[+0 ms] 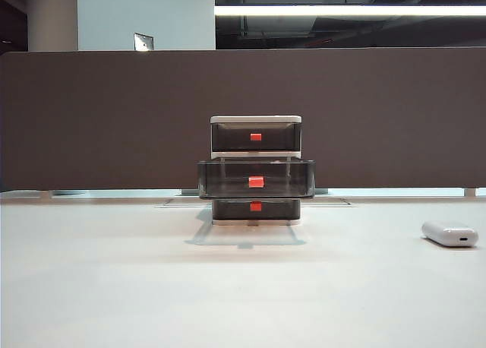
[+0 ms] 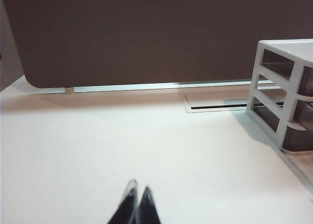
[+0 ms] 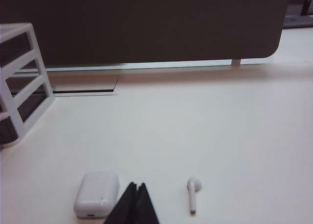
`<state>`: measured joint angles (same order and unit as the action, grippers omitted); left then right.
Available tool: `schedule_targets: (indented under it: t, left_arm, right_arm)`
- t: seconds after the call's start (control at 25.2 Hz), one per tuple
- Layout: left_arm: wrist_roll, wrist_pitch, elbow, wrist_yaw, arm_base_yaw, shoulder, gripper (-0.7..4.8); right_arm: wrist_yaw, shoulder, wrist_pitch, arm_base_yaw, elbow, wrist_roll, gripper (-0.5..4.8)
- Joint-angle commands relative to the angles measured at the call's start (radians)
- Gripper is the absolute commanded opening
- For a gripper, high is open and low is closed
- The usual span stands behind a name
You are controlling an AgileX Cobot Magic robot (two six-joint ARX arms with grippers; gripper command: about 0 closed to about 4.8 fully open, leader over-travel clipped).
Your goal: Pick up the earphone case on the table, open the lid, insert the wireless earphone on the table into it, close the lid, put the earphone case into the second layer of the drawer, and finally close the drawer.
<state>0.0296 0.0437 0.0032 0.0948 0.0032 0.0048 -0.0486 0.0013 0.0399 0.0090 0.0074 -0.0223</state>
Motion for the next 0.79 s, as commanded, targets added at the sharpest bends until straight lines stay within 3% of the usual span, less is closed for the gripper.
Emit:
schedule_targets:
  t: [0.04,0.24,0.4,0.52,0.79]
  left_arm:
    - [0.005,0.008,0.0,0.002,0.002,0.001,-0.06]
    - [-0.002,0.011,0.0,0.002,0.002,0.001,-0.06]
    - [-0.089,0.026,0.02,0.002,0.001,0.001,-0.06]
    - [-0.19,0.025,0.105,0.002,0.001,0.002,-0.06]
    - [-0.206,0.025,0.293,0.002,0.0,0.116,-0.06]
  right_arm:
    - [-0.001,-0.002,-0.019,0.0,-0.006,-0.003,-0.01]
    - [-0.001,-0.002,-0.069,0.0,-0.006,-0.003,-0.01]
    - [-0.009,-0.002,-0.074,0.0,0.034,-0.003,-0.01]
    - [-0.028,0.01,-0.065,0.0,0.12,-0.004,-0.02]
    - [-0.026,0.191,-0.059,0.001,0.294,-0.004,-0.02]
